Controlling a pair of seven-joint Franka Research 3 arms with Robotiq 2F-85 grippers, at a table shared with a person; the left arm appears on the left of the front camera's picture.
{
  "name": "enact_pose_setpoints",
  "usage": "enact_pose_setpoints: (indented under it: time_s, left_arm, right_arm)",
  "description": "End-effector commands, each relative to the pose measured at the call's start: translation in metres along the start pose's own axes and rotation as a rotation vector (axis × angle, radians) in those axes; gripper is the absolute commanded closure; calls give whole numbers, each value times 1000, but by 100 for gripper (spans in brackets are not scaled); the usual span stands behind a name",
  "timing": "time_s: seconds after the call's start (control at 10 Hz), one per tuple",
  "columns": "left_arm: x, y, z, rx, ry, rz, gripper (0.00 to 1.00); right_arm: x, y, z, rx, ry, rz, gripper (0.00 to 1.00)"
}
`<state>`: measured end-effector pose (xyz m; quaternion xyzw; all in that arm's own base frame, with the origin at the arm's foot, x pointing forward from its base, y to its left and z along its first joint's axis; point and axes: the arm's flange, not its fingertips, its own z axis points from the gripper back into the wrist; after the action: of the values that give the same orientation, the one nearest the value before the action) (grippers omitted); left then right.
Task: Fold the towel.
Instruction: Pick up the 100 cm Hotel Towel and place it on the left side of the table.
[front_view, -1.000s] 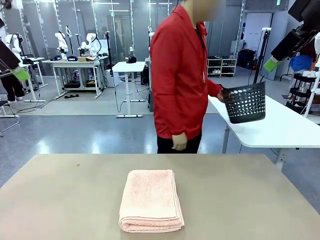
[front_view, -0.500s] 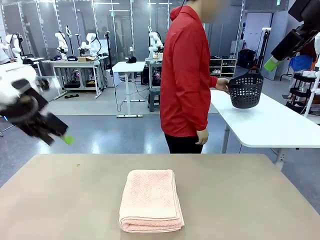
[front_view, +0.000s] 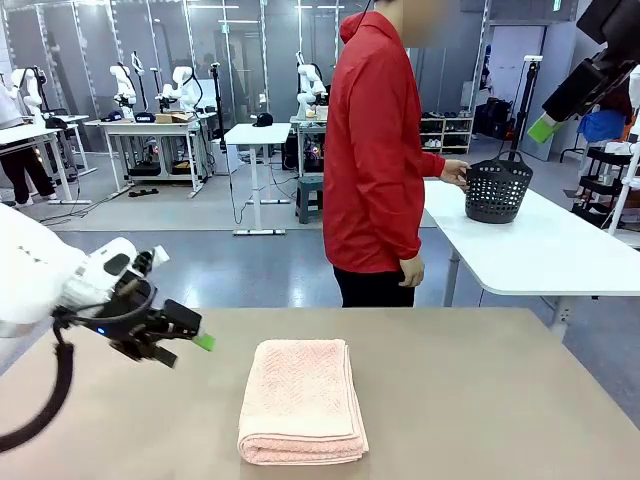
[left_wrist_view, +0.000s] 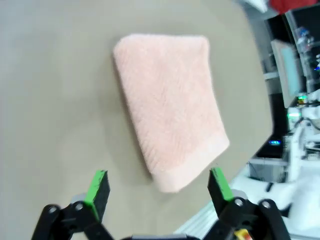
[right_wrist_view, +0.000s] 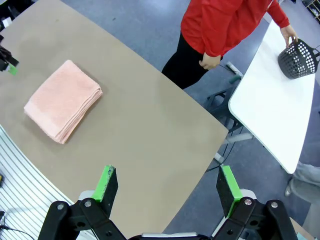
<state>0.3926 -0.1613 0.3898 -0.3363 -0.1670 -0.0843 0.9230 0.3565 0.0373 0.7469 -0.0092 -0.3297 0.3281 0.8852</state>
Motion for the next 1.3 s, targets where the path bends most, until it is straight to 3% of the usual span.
enact_pose_setpoints:
  time_s: [0.0, 0.3, 0.7, 1.0, 1.1, 1.2]
  left_arm:
    - [10, 15, -53, -121, -45, 17, 0]
    - [5, 26, -109, -151, -73, 81, 0]
    - [2, 32, -141, -199, -59, 136, 0]
    - [-1, 33, -146, -221, -34, 169, 86]
    - [-1, 35, -147, -209, -22, 179, 100]
    - [0, 36, -146, -204, -18, 187, 76]
  right_arm:
    - [-1, -1, 0, -2, 0, 9, 0]
    - [-1, -1, 0, -2, 0, 9, 0]
    - [-1, -1, 0, -2, 0, 9, 0]
    - [-1, -1, 0, -2, 0, 9, 0]
    - [-1, -1, 0, -2, 0, 9, 0]
    - [-1, -1, 0, -2, 0, 9, 0]
